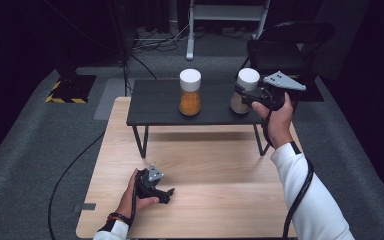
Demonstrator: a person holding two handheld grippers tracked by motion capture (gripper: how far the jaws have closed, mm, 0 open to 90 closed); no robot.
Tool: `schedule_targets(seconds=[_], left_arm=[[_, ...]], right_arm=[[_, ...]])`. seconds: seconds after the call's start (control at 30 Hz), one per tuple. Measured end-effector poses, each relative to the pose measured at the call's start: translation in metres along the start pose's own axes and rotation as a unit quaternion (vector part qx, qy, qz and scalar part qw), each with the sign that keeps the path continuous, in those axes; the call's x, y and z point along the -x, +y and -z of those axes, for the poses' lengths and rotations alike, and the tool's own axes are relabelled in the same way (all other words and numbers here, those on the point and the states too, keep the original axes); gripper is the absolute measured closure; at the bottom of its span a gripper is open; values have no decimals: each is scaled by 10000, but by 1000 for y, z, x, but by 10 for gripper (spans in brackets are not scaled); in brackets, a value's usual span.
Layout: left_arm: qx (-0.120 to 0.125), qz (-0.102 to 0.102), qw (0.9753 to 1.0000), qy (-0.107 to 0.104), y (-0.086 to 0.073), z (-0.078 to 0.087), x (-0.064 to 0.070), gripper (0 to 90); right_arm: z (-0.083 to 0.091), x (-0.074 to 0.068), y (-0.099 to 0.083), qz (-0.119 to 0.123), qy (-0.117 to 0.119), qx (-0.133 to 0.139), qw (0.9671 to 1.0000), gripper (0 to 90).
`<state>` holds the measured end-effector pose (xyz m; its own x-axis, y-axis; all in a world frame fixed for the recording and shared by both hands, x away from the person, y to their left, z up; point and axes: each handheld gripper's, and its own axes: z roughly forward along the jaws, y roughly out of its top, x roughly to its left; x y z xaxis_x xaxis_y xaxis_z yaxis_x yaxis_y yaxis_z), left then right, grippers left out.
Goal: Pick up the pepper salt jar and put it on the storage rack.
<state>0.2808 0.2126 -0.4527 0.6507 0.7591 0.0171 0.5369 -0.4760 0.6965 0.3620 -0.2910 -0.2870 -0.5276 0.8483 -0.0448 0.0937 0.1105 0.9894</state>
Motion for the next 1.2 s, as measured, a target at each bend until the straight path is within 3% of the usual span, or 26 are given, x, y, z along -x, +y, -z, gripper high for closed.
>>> schedule_targets(seconds=[0.37, 0.73, 0.83, 1.0, 1.2], left_arm=[[4, -2, 10000, 1, 0, 0, 0, 8], [3, -4, 10000, 1, 0, 0, 0, 8], [2, -7, 10000, 2, 0, 0, 0, 8], [1, -7, 10000, 2, 0, 0, 0, 8], [2, 4, 10000, 0, 0, 0, 0, 8]], right_arm=[[-2, 2, -5, -114, -8, 58, 9999, 336], [0, 10, 0, -209, 110, -50, 9997, 328], [1, 12, 2, -186, 203, -33, 9996, 271], [7, 10, 7, -83, 66, -27, 9999, 212], [11, 15, 17, 130, 168, -214, 9995, 40]])
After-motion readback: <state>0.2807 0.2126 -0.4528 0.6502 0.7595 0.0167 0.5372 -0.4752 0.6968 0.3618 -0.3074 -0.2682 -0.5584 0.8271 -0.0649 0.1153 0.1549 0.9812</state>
